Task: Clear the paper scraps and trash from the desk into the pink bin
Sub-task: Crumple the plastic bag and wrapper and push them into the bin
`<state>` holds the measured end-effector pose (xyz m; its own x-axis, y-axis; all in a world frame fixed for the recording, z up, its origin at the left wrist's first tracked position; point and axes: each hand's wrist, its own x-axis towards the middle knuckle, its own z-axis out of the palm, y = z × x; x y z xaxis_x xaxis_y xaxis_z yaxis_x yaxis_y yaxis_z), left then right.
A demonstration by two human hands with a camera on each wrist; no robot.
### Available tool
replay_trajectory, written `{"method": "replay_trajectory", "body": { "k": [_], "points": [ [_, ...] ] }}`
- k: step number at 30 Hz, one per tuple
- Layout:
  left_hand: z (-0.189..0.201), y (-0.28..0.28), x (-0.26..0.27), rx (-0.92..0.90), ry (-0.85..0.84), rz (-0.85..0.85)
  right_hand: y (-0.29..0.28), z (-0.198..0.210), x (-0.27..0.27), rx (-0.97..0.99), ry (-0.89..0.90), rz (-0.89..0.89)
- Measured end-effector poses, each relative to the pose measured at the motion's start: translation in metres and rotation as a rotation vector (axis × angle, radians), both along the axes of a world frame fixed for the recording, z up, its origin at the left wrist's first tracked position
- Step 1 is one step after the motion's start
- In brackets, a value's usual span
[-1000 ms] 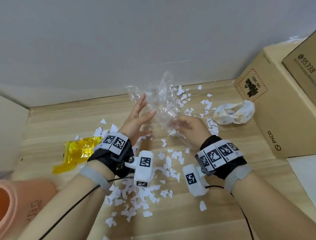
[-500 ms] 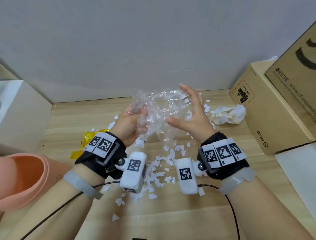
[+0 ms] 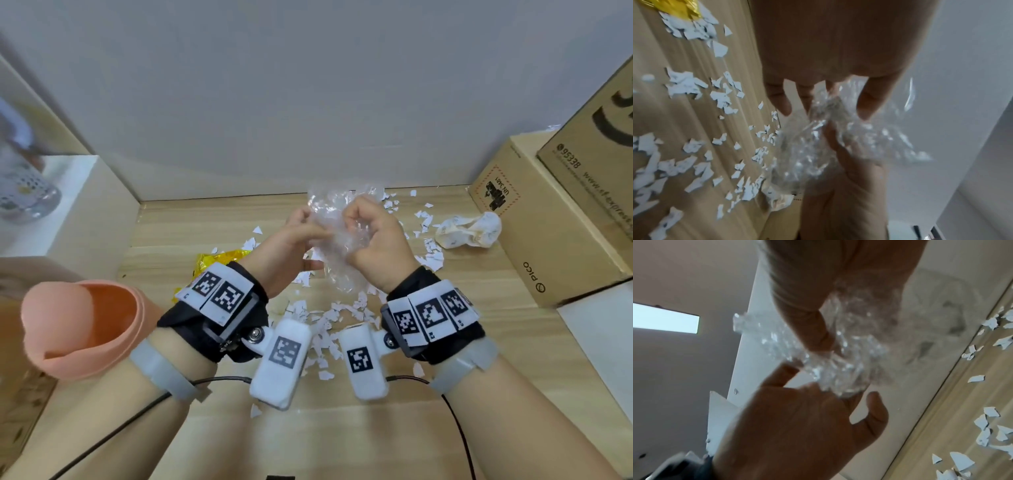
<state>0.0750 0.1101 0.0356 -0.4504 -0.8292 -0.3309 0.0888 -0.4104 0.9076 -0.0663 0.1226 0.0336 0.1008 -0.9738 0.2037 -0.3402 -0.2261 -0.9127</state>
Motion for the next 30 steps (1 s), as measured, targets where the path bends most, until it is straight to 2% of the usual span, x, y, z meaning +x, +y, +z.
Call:
{"method": "replay_trajectory", "body": {
  "k": [4,7,9,10,15,17,21,22,24,26,27,30],
  "points": [
    [0.002,0.010,0.015,0.113,0.077,-0.027,0.004,0.007,0.006,-0.070,-0.093,-0.083],
    [0.000,0.015,0.020,0.243,0.333,-0.218,0.011,0.013,0.024,-0.063,-0.118,-0.017],
    [0.003,0.017,0.021,0.272,0.467,-0.245,0.014,0.012,0.036,-0.015,-0.059,0.030],
    [0.004,0.017,0.021,0.261,0.471,-0.218,0.014,0.011,0.038,0.016,-0.023,0.061],
    [0.012,0.019,0.031,0.153,0.227,-0.078,0.015,0.021,0.026,0.111,0.227,0.242],
    [0.016,0.018,0.036,0.059,0.139,-0.029,0.021,0.022,0.023,0.118,0.115,0.257],
    [0.013,0.018,0.049,-0.050,0.056,0.094,0.033,0.022,0.025,0.019,-0.310,0.100],
    [0.011,0.019,0.051,-0.059,0.037,0.130,0.033,0.022,0.024,0.009,-0.368,0.071],
    [0.009,0.021,0.056,-0.065,0.014,0.185,0.032,0.023,0.028,0.008,-0.284,0.079],
    [0.009,0.024,0.059,-0.096,-0.003,0.213,0.030,0.022,0.039,0.083,-0.053,0.192],
    [0.009,0.024,0.059,-0.117,-0.020,0.236,0.030,0.019,0.045,0.126,0.008,0.263],
    [0.012,0.026,0.068,-0.171,-0.058,0.356,0.034,0.013,0.060,0.224,-0.023,0.444]
  ]
}}
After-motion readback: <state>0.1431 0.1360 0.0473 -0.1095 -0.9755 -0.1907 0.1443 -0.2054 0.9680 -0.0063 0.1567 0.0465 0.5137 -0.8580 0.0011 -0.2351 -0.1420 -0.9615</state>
